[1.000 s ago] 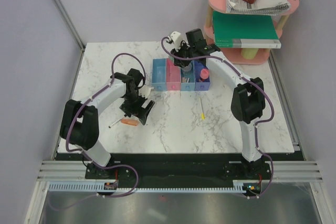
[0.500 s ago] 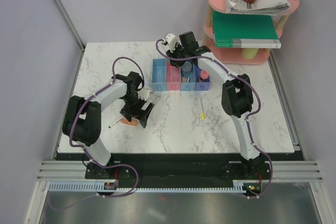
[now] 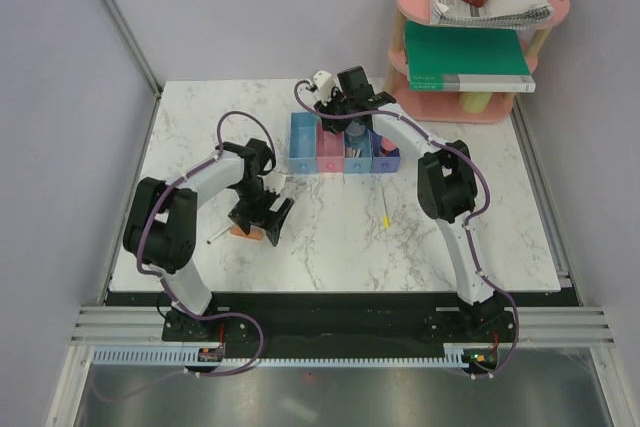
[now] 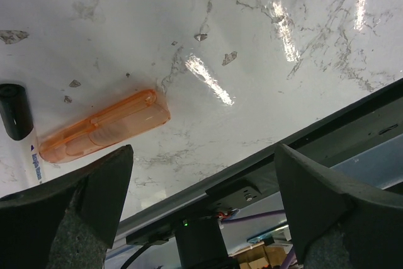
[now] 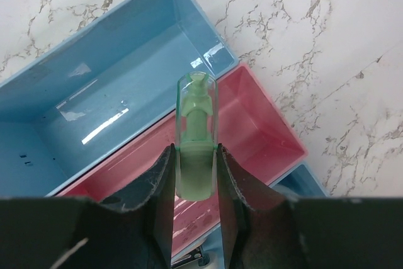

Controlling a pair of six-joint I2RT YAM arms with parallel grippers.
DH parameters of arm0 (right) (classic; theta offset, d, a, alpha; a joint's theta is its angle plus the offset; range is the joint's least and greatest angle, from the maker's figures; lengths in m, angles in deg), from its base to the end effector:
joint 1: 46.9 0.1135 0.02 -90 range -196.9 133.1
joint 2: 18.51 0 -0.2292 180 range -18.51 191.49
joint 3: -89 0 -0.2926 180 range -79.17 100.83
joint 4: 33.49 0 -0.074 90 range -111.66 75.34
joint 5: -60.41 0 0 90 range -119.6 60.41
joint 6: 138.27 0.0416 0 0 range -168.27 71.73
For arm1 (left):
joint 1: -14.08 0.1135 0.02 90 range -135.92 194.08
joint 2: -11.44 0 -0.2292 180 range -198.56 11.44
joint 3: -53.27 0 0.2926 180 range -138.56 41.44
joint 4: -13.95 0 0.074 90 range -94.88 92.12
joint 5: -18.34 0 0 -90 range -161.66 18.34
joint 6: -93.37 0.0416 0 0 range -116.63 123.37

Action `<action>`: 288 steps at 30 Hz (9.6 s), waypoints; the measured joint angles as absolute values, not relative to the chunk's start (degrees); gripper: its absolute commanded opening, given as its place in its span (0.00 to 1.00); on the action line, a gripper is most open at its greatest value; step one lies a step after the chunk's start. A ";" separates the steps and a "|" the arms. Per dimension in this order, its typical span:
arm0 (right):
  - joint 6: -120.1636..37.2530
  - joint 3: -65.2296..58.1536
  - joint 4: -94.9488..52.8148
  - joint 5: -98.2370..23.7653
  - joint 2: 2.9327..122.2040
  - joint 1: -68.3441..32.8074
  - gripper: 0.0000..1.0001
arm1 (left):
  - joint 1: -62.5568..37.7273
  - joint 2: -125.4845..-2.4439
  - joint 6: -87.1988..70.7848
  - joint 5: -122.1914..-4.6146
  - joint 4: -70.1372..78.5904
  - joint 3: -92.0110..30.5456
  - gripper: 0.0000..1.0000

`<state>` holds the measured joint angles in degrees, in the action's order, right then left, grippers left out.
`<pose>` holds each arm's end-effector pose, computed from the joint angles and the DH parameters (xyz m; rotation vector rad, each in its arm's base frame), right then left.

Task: Sort the stationery into containers
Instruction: Place the pen in the storage box, then pick up the pen from the center of the board, then place the pen in the storage box, then pick up the pen from the center of the board, then place the pen in the storage box, then pick up the pen from the center of the board.

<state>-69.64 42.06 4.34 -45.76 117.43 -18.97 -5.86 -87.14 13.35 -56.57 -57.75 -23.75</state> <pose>0.4923 0.2741 0.1839 -1.0819 2.0026 0.3817 0.2970 -0.1193 0.1186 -0.7730 -2.9372 0.3933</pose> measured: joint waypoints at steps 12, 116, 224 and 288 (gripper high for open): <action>-69.48 38.80 2.68 -45.15 117.43 -18.97 0.52 | -5.86 -92.08 11.93 -59.61 -57.62 -23.58 1.00; -74.07 4.00 12.93 -41.06 74.26 -18.73 0.98 | -7.85 -88.65 15.73 -68.59 -31.44 -19.29 0.48; -65.29 -20.28 -1.30 -39.79 82.04 -18.86 0.16 | -7.50 -77.16 23.45 -60.79 -42.45 -37.74 1.00; -37.83 29.62 -20.08 -60.27 108.51 -18.23 0.20 | 6.36 -75.84 31.08 -61.38 -48.57 -23.58 0.02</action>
<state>-37.83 29.62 -20.08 -60.27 108.51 -18.23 6.36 -75.84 31.08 -61.38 -48.57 -23.58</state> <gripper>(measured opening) 0.207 0.049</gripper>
